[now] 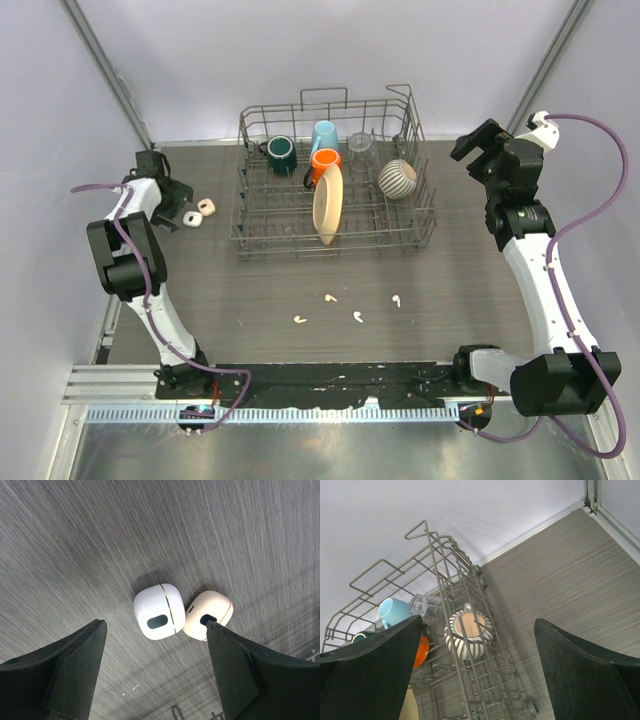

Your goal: Insert the wireless bluetooth earbuds into the charging case

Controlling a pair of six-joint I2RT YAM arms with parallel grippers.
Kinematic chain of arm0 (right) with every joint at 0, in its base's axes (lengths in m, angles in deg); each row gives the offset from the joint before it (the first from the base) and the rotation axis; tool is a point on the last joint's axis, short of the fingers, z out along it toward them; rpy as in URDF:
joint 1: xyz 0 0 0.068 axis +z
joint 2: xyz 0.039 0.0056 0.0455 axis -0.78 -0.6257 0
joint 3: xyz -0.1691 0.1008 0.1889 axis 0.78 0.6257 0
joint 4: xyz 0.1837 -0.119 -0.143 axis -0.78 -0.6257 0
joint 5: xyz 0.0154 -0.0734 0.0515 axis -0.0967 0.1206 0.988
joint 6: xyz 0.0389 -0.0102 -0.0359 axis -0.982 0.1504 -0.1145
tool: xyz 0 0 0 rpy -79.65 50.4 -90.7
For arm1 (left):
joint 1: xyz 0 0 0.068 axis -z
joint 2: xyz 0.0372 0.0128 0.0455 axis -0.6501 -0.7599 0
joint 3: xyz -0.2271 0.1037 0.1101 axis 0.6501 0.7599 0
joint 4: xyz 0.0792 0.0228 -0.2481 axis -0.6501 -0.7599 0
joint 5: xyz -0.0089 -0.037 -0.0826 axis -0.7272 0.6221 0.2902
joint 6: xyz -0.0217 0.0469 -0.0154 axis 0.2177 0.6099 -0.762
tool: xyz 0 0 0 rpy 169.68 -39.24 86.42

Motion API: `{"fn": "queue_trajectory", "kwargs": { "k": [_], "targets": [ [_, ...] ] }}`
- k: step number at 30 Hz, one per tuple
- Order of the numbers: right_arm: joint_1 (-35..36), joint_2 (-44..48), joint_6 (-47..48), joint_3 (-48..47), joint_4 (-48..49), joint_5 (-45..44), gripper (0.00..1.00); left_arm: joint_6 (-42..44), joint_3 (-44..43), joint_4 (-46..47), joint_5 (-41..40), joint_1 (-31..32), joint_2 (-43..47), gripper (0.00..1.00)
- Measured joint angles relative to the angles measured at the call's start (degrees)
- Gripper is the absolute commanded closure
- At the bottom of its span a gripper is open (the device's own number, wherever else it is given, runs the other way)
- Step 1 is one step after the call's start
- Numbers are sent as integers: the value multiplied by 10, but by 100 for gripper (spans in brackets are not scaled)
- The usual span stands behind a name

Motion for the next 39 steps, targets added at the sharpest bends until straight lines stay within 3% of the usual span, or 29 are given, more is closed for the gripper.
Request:
{"fn": "queue_trajectory", "kwargs": {
  "k": [8, 22, 33, 39],
  "targets": [
    [0, 0, 0, 0, 0, -4, 0, -29, -15, 2, -10, 9, -28, 21],
    [0, 0, 0, 0, 0, -5, 0, -46, -29, 2, -22, 19, -67, 37],
    [0, 0, -1, 0, 1, -5, 0, -44, -17, 13, -30, 22, -63, 77],
    [0, 9, -9, 0, 1, 4, 1, -44, 86, 39, -31, 22, 10, 90]
  ]
}}
